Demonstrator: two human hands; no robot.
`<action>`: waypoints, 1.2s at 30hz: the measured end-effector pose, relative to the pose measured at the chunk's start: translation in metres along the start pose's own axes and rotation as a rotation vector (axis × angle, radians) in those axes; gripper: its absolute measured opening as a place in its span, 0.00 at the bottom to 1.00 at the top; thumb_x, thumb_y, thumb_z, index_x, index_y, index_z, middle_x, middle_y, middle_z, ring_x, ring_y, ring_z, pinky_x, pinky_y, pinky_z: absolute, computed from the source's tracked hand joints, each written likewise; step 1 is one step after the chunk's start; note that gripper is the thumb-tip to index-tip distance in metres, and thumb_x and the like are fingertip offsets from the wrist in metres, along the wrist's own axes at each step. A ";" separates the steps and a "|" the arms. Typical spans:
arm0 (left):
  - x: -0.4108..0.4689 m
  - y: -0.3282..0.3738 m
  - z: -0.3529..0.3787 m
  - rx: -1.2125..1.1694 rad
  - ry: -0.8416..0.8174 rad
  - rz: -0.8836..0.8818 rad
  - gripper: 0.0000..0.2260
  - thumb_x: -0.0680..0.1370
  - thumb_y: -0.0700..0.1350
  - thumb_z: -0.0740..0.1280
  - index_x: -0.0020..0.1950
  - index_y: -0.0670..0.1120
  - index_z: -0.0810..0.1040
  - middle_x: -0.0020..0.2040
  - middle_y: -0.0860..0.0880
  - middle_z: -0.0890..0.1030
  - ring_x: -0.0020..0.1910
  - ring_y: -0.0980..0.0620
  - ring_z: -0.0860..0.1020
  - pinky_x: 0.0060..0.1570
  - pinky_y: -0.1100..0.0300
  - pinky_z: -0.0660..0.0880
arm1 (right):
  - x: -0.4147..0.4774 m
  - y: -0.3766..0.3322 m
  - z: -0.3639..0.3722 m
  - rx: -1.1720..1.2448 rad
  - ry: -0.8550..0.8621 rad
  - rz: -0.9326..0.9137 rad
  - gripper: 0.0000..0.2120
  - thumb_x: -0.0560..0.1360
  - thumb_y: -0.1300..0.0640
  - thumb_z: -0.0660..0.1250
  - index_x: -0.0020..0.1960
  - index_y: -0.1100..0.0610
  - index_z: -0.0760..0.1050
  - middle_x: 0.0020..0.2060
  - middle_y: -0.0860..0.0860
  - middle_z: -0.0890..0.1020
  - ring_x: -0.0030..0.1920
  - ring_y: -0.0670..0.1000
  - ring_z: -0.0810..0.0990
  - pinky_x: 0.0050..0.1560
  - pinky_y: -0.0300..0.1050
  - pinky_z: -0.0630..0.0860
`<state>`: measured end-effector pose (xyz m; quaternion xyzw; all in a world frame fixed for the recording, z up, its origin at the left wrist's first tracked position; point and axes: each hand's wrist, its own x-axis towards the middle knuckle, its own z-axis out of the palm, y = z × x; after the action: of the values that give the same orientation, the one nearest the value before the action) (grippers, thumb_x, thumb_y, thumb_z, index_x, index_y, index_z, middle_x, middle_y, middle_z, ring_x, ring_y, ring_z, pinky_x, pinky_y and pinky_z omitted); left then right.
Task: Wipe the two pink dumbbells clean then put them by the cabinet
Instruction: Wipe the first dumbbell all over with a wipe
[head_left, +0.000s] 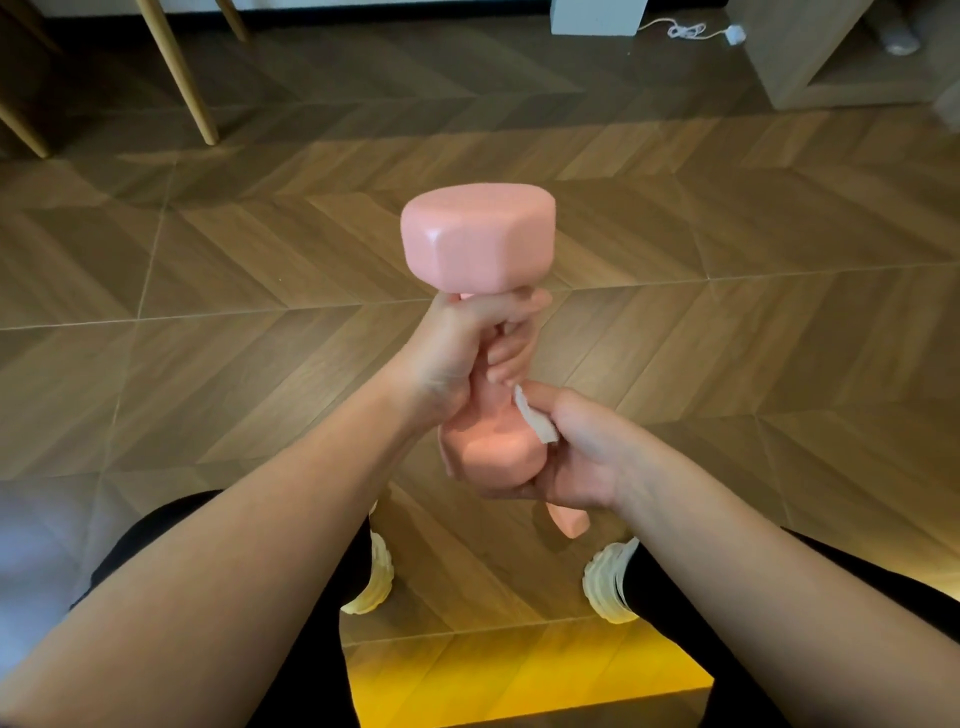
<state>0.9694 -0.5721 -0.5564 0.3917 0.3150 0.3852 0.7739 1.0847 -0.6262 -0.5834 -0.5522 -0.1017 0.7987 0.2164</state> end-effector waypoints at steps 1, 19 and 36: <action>0.001 0.001 0.000 0.014 -0.004 -0.009 0.15 0.71 0.39 0.63 0.26 0.47 0.65 0.20 0.50 0.62 0.19 0.53 0.59 0.23 0.60 0.59 | 0.002 0.001 0.004 0.009 0.021 -0.022 0.14 0.80 0.49 0.62 0.56 0.57 0.80 0.56 0.59 0.83 0.58 0.60 0.81 0.53 0.56 0.78; 0.012 -0.004 -0.002 0.074 0.269 0.050 0.13 0.70 0.41 0.69 0.30 0.46 0.67 0.20 0.51 0.63 0.19 0.53 0.59 0.23 0.63 0.60 | 0.007 -0.002 0.004 0.145 0.104 -0.055 0.08 0.77 0.52 0.67 0.49 0.55 0.81 0.51 0.56 0.86 0.55 0.57 0.83 0.67 0.59 0.73; 0.015 -0.006 -0.005 0.161 0.329 0.030 0.08 0.72 0.44 0.70 0.34 0.47 0.75 0.29 0.50 0.73 0.28 0.51 0.72 0.34 0.57 0.71 | 0.008 -0.003 -0.001 0.136 0.192 -0.163 0.11 0.80 0.56 0.64 0.60 0.57 0.80 0.45 0.54 0.86 0.41 0.52 0.84 0.41 0.51 0.83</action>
<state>0.9744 -0.5601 -0.5665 0.3886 0.4612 0.4293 0.6723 1.0840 -0.6201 -0.5897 -0.6001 -0.0707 0.7270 0.3260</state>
